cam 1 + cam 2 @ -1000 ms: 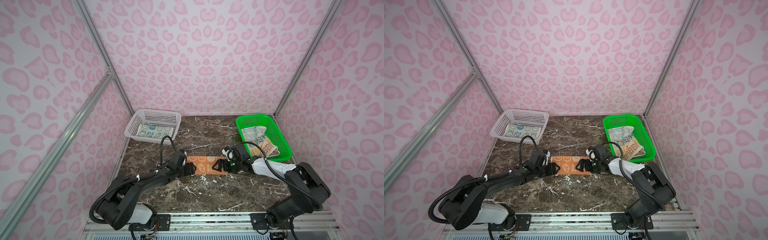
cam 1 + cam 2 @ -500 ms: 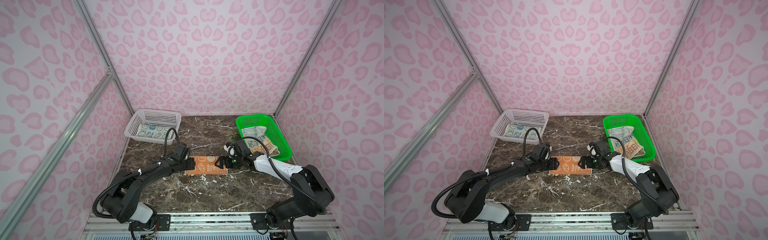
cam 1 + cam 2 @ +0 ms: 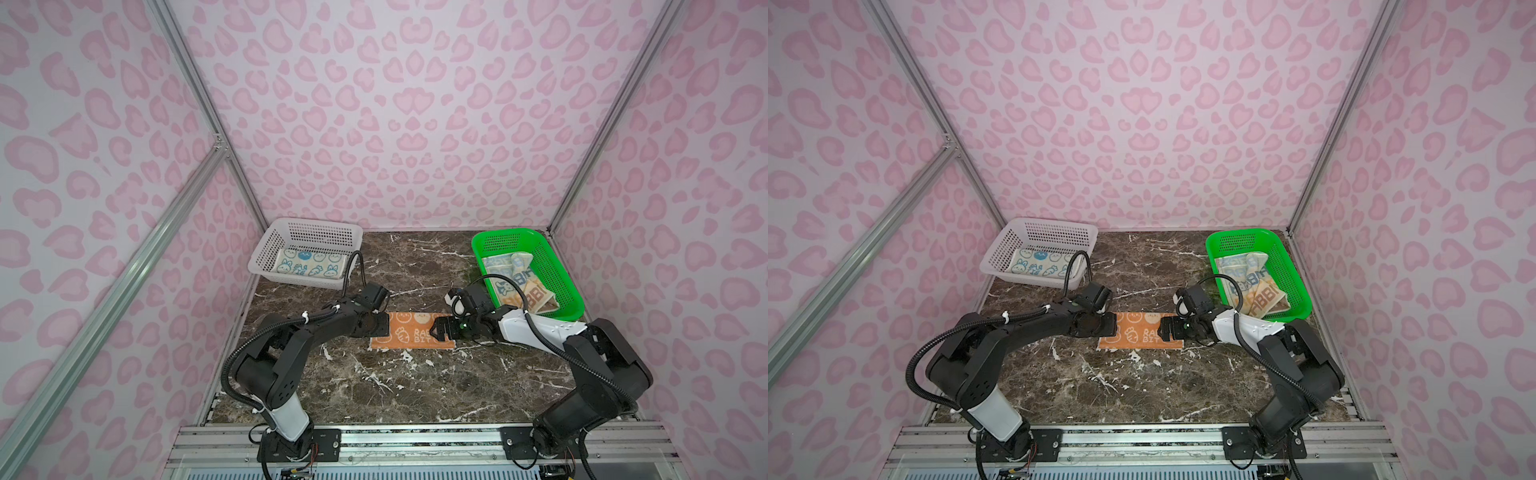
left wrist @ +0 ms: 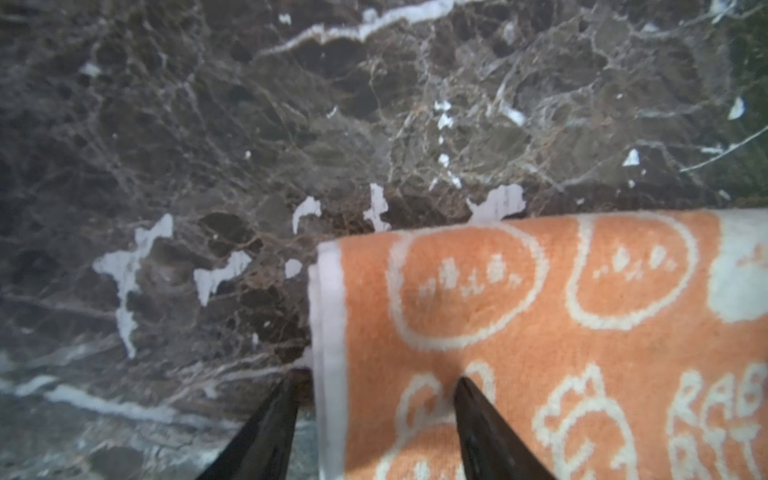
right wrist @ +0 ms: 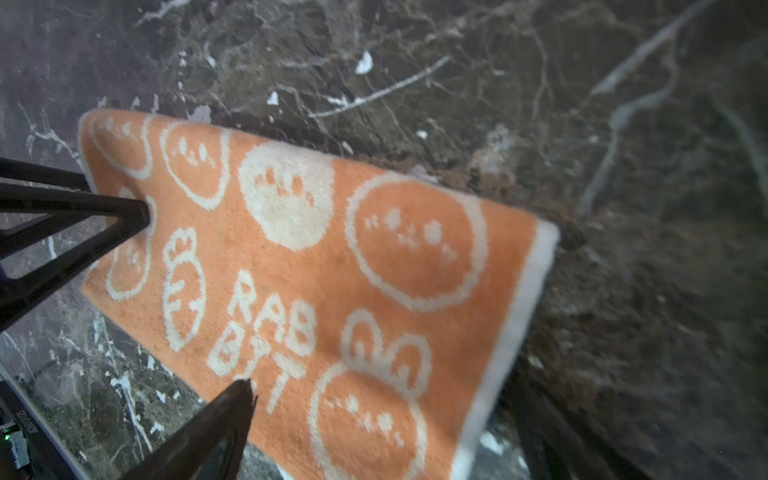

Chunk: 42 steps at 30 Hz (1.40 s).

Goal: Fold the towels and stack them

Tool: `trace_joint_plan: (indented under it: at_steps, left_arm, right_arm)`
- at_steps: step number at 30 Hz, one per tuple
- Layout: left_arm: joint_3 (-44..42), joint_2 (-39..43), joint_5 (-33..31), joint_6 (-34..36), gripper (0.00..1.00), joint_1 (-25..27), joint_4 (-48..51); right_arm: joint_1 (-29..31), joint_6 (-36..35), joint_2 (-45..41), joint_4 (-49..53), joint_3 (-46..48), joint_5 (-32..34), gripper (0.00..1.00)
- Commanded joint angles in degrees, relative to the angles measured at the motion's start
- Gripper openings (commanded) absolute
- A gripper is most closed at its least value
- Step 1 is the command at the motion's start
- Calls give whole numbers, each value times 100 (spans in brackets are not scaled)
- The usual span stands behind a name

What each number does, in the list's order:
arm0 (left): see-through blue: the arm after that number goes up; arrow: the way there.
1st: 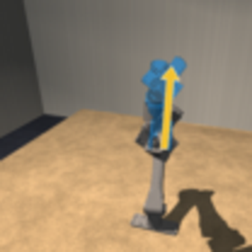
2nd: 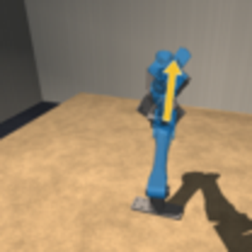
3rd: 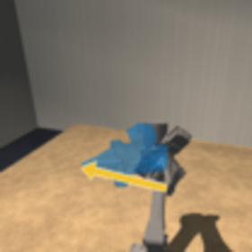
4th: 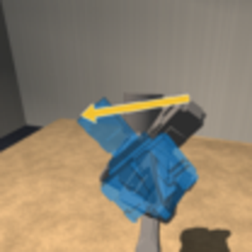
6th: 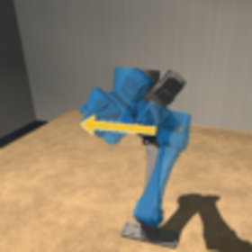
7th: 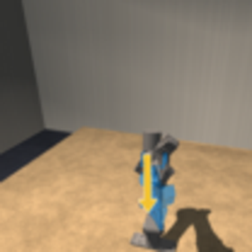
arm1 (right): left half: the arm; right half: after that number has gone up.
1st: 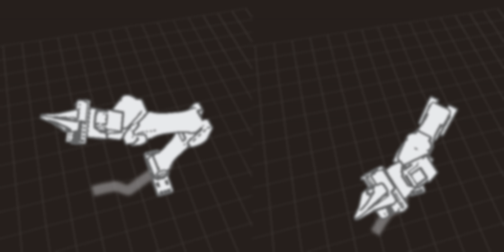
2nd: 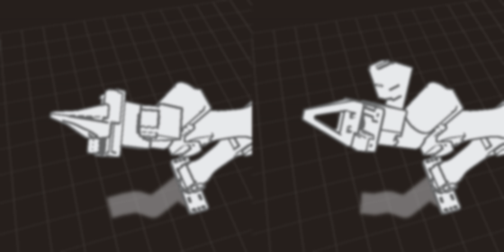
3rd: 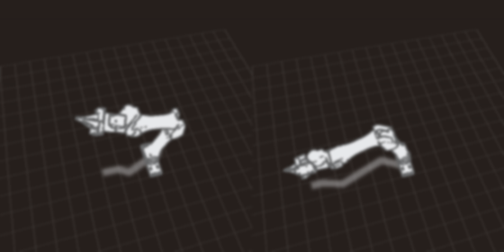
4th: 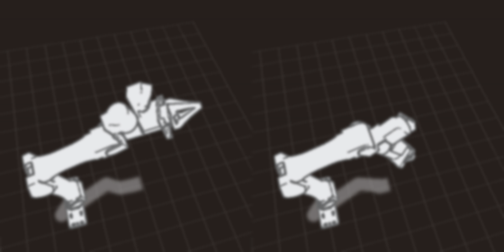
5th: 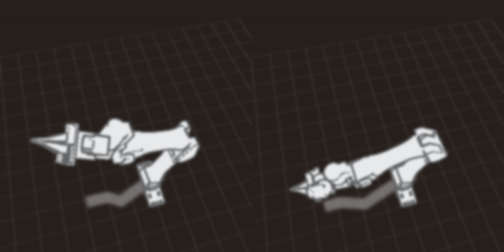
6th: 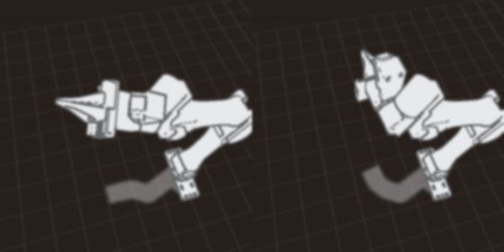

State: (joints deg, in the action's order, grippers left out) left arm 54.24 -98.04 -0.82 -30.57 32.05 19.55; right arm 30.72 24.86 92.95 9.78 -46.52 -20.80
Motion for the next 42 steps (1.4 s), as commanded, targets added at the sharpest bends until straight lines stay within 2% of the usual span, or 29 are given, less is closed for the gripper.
trace_joint_plan:
  at_steps: [1, 10, 13, 19, 22, 27, 30, 34, 42]
  left_arm:
    - [34, -191, 228, 24, 63, 11, 312]
    - [97, -468, 363, 77, 58, 52, 583]
    - [61, -529, 371, 85, 53, 55, 601]
    - [84, -675, 441, 95, 28, 121, 549]
    - [176, -823, 470, 99, 22, 206, 565]
    - [318, -964, 361, 167, 5, 310, 708]
    - [460, -903, 159, 264, 4, 319, 973]
    - [919, -776, -476, 486, 4, 319, 1700]
    - [2505, -736, -1822, 1072, 4, 224, 3111]
  right_arm:
    - [134, 167, 209, 336, 51, 49, 99]
    - [359, 379, 408, 112, -19, 12, 99]
    - [373, 388, 382, 112, -15, 32, 99]
    - [373, 397, 343, 129, 37, 76, 99]
    - [373, 388, 322, 159, 42, 109, 99]
    - [351, 336, 218, 277, -5, 172, 99]
    - [288, 296, 129, 364, -37, 190, 99]
    - [135, 218, -43, 463, -55, 182, 99]
    - [-5, 7, -388, 715, -354, 164, 99]
